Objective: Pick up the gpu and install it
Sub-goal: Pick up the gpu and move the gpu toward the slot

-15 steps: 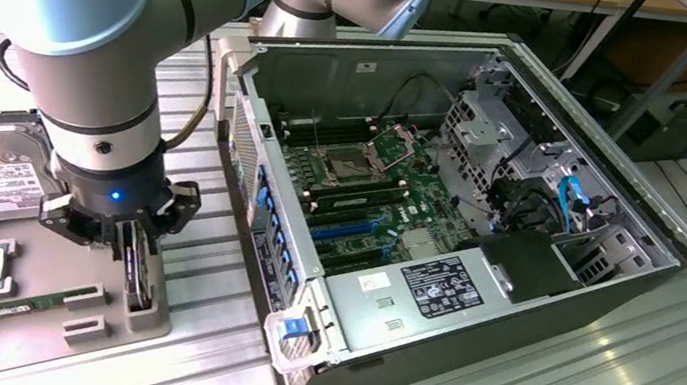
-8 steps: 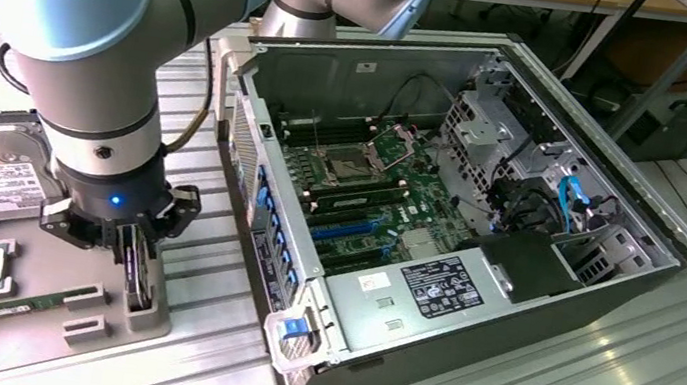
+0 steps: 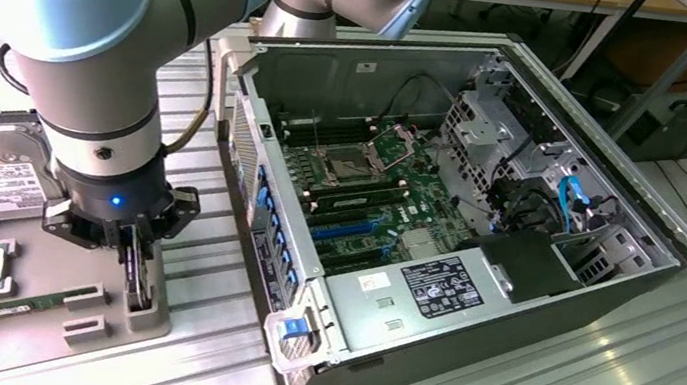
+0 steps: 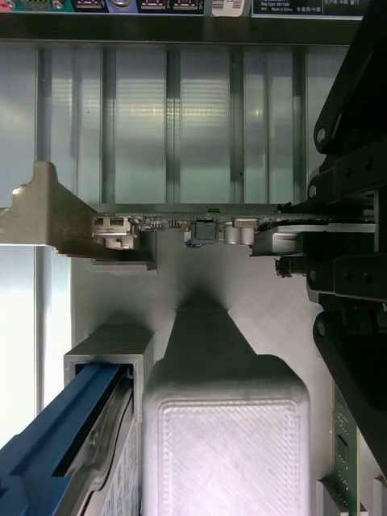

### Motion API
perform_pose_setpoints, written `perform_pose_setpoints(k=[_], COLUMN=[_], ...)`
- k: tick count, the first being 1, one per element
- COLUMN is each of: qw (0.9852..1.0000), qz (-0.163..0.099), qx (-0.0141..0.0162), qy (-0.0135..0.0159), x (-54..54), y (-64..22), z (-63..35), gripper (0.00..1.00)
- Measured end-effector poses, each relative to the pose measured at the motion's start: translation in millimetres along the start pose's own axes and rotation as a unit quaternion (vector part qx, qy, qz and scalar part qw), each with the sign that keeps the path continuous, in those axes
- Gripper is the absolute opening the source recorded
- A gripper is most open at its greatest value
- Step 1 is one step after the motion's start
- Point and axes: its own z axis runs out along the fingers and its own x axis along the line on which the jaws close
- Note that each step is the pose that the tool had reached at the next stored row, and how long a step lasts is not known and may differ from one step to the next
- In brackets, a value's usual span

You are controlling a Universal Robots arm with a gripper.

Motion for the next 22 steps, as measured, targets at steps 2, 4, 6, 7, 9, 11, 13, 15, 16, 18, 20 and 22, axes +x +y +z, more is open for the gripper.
perform_pose_setpoints(k=[2, 4, 6, 7, 9, 11, 13, 15, 16, 18, 20, 22], qw=[1.0, 1.0, 1.0, 1.0, 1.0, 1.0, 1.0, 1.0, 1.0, 1.0, 1.0, 1.0], qz=[0.0, 0.0, 0.0, 0.0, 0.0, 0.0, 0.0, 0.0, 0.0, 0.0, 0.0, 0.0], qx=[0.0, 0.0, 0.0, -0.0001, -0.0002, -0.0003, -0.0007, -0.0009, -0.0009, -0.0009, -0.0009, -0.0009], qy=[0.0, 0.0, 0.0, 0.0, 0.0, 0.0, 0.0, 0.0, 0.0, 0.0, 0.0, 0.0], x=[0.0, 0.0, 0.0, 0.0, 0.0, 0.0, 0.0, 0.0, 0.0, -0.1, -0.1, -0.1], y=[0.0, 0.0, 0.0, 0.0, 0.0, 0.1, 0.2, 0.3, 0.4, 0.5, 0.6, 0.7], z=[0.0, 0.0, 0.0, 0.0, -0.8, -2.6, -4.8, -8.0, -9.6, -12.5, -14.8, -17.8], gripper=[0.28, 0.28, 0.28, 0.28, 0.28, 0.28, 0.28, 0.28, 0.28, 0.28, 0.28, 0.28])
